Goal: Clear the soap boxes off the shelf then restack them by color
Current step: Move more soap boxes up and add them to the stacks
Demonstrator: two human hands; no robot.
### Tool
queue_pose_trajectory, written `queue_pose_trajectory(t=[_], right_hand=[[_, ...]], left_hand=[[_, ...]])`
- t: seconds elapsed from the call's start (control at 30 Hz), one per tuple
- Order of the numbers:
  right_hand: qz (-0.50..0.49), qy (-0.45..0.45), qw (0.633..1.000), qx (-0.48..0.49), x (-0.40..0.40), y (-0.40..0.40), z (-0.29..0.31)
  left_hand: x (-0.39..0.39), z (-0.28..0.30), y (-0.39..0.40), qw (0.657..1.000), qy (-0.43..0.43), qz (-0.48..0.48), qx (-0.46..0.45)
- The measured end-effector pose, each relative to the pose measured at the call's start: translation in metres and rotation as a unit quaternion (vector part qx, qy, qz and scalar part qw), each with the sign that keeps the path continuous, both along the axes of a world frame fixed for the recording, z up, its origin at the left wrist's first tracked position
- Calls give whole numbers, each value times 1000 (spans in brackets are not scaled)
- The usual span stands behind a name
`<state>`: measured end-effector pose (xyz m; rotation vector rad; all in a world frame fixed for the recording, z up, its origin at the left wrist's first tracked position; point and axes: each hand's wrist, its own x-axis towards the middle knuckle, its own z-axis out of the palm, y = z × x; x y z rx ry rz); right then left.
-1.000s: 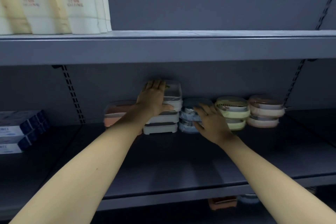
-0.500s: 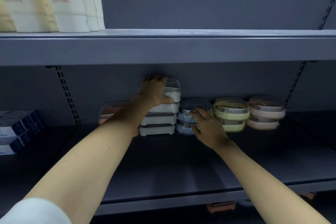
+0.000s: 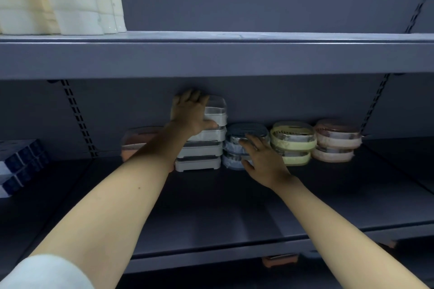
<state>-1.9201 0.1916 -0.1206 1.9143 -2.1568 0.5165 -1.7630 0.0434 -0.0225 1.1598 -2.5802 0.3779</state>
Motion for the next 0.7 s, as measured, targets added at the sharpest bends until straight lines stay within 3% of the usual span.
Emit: queue_pose_trajectory(t=[0.13, 0.37, 0.53, 0.7], right_hand=[[-14, 10, 1000, 16, 5, 9, 8], [-23, 4, 1000, 4, 15, 20, 4], [-32, -20, 997, -67, 27, 40, -8], [-76, -33, 994, -77, 30, 72, -20]], left_hand=[[3, -3, 13, 999, 13, 43, -31], [9, -23, 52, 995, 74, -3, -61], [8, -61, 90, 993, 90, -74, 20], [3, -93, 127, 987, 95, -94, 89]])
